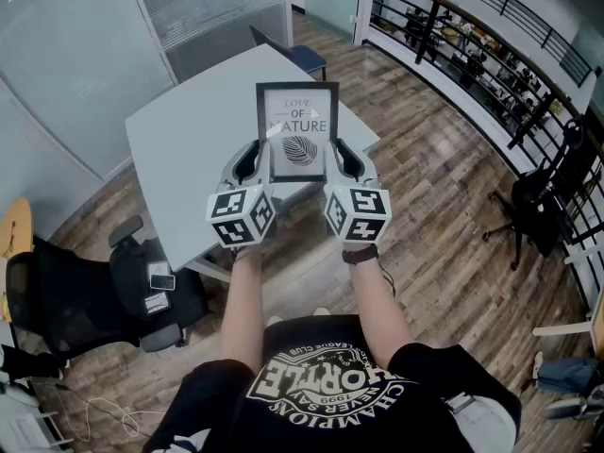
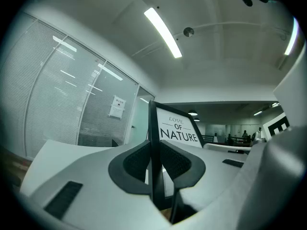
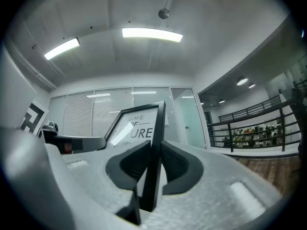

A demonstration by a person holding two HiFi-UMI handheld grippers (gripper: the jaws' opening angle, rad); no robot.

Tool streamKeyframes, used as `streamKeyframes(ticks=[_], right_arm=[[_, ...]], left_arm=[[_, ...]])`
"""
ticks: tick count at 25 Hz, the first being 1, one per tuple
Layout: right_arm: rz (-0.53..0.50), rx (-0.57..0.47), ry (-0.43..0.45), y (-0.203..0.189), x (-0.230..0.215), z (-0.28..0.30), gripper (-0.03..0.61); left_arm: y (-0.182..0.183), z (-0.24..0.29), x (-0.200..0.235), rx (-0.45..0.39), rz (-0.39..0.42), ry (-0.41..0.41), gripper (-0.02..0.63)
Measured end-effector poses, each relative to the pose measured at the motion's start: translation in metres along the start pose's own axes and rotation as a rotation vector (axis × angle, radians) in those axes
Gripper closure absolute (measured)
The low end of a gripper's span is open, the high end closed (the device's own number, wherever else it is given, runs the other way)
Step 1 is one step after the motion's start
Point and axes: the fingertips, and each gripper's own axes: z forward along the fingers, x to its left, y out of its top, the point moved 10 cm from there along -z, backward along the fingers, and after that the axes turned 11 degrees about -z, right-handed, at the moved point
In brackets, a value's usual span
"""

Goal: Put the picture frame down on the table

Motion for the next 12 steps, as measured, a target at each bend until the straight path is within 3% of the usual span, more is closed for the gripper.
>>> streamKeyframes(ticks=[12], right_arm=[[0.039, 0.031, 0.057, -0.024, -0.030, -0.008, 0.512]], left_arm=[[-0.034, -0.002, -0.022, 0.015, -0.014, 0.053, 0.545]])
